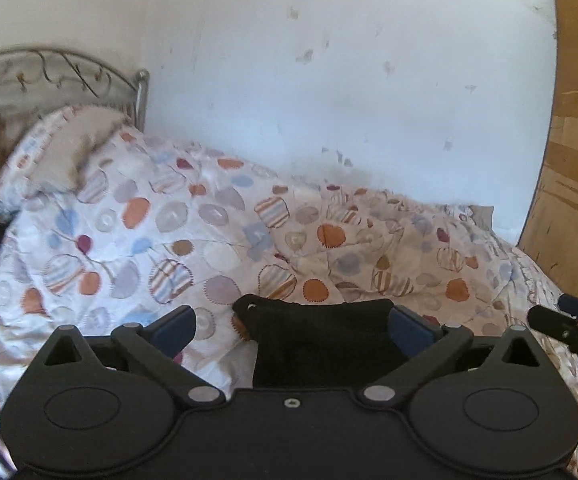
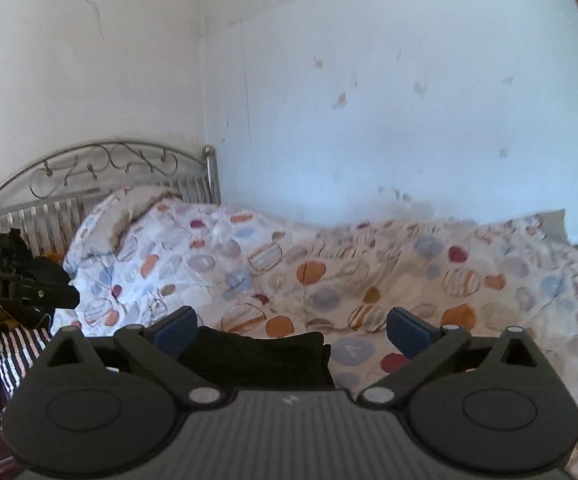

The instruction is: Fold small clothes

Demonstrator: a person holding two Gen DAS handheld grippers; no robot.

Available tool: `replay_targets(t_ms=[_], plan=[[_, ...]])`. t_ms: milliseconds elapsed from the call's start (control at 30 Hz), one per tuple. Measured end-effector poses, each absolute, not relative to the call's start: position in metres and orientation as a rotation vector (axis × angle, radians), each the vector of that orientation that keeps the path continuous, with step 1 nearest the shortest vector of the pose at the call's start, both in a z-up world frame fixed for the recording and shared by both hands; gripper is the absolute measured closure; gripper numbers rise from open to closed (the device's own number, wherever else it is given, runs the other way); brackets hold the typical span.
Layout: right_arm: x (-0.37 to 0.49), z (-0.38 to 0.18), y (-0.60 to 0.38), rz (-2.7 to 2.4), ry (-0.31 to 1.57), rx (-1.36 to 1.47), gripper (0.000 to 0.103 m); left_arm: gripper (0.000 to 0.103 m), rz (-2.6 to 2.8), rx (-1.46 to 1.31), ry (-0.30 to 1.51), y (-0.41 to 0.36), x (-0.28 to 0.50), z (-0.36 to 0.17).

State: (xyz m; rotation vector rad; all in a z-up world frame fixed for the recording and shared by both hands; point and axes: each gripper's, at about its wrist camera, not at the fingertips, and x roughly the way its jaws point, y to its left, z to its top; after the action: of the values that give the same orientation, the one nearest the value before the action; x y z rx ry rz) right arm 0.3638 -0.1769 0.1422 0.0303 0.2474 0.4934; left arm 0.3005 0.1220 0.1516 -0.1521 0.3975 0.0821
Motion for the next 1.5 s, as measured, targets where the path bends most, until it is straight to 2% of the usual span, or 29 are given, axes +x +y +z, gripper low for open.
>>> replay_targets(t_ms=[333, 600, 1500], plan=[[0.235, 0.123, -0.209, 0.466, 0.205, 0.014, 0.0, 0.001, 0.122, -0.1, 0.359, 0.089, 0.173, 0.126], [0.168, 0.088, -0.224, 0.441, 0.226, 0.002, 0.0, 0.001, 0.147, -0.04, 0.368, 0.075, 0.11, 0.086], [0.165, 0.063, -0.232, 0.41, 0.291, 0.038, 0.0, 0.001, 0.137, -0.054, 0.433, 0.069, 0.11, 0.062]])
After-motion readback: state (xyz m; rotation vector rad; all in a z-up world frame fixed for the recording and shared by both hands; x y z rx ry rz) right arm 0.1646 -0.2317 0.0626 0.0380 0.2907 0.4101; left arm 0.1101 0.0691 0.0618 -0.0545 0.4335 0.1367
